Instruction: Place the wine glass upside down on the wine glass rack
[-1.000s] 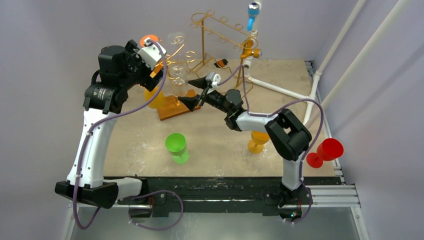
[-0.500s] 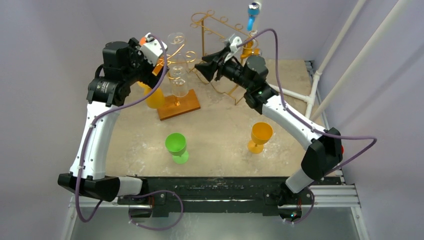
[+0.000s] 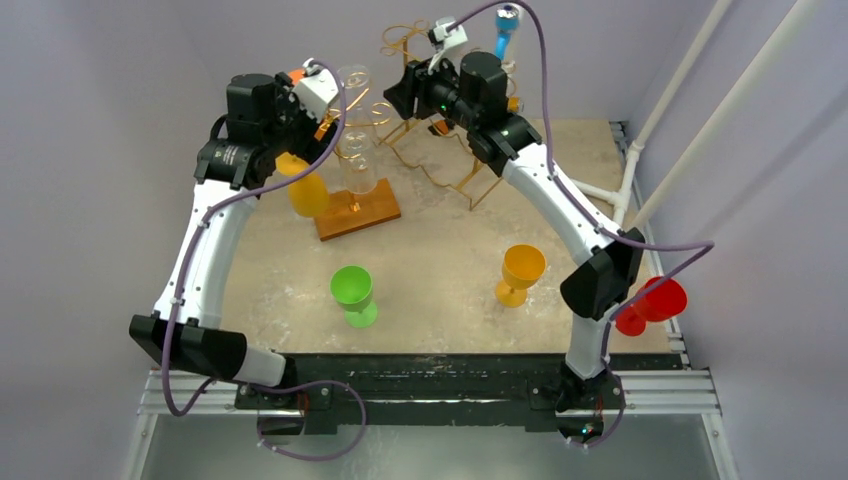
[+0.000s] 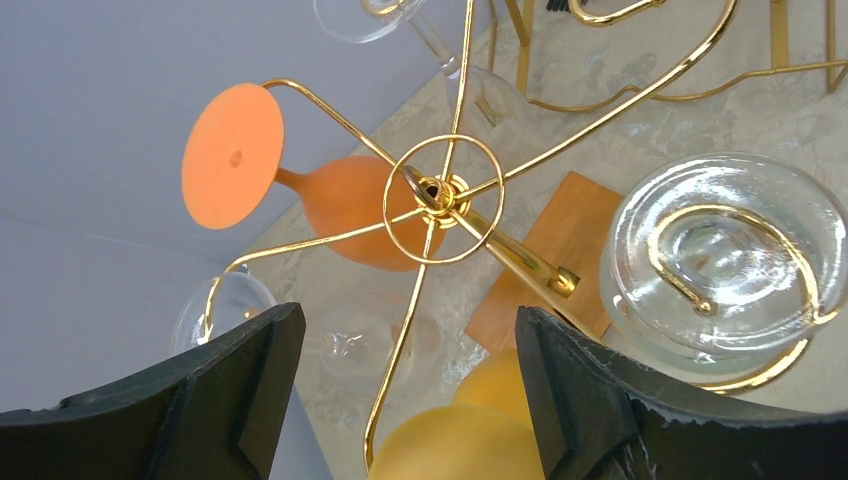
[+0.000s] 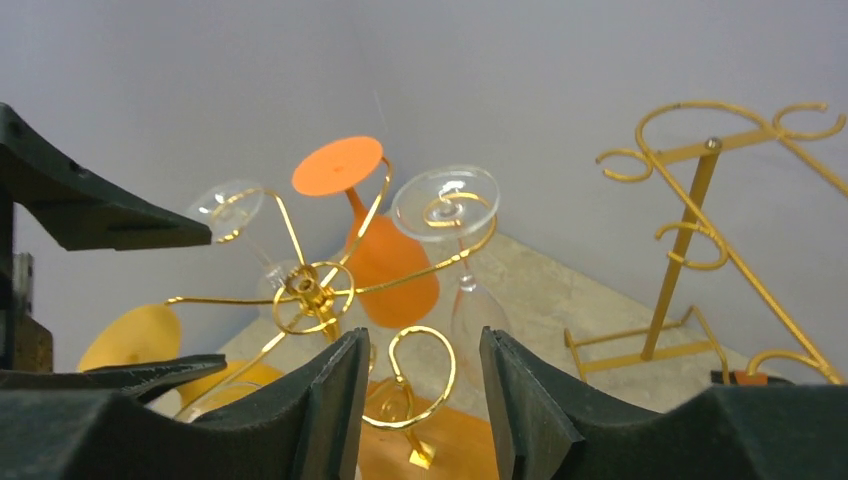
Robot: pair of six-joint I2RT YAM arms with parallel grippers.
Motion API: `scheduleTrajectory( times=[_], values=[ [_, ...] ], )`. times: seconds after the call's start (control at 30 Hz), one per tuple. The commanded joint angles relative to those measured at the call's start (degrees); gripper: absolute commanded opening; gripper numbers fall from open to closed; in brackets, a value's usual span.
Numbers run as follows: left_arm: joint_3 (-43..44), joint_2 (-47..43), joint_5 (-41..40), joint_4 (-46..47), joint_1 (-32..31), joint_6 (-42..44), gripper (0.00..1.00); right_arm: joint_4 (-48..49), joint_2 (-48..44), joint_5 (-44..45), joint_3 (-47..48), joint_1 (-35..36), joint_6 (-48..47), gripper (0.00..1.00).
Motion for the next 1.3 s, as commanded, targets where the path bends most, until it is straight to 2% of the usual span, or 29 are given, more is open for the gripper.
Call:
scheduleTrajectory(
  times=[0.0,0.23,0.4,0.87,1.03,1.27],
  values=[
    [3.1,0.6,-2.1,3.3,0.0,-0.8,0.82,-5.4,2.1,0.4,3.5,-0.1,1.2,0.51],
    [4.0,2.2,-3.3,5.3,0.0,-0.4,0.79,-4.9,4.3,-1.1,4.2,-0.2,2.0,0.46],
    [6.7,4.8,-2.2,5.2,-0.1,-0.6,0.79,-4.3,4.5,-2.7,3.5,-0.2,2.8,0.37],
    [8.4,8.5,-2.4,3.0,-0.3,1.5,0.74,-2.5,3.5,-4.7,0.8,-0.2,4.9,0.28],
    [8.7,9.7,-5.6,4.1,-0.4,1.6,0.66,-2.3,3.5,-5.5,0.0,-0.2,5.7,0.22],
    [10.0,11.0,-6.5,4.7,-0.8,0.8,0.65,-0.8,1.7,-7.1,-4.1,0.4,7.2,0.16]
  ],
)
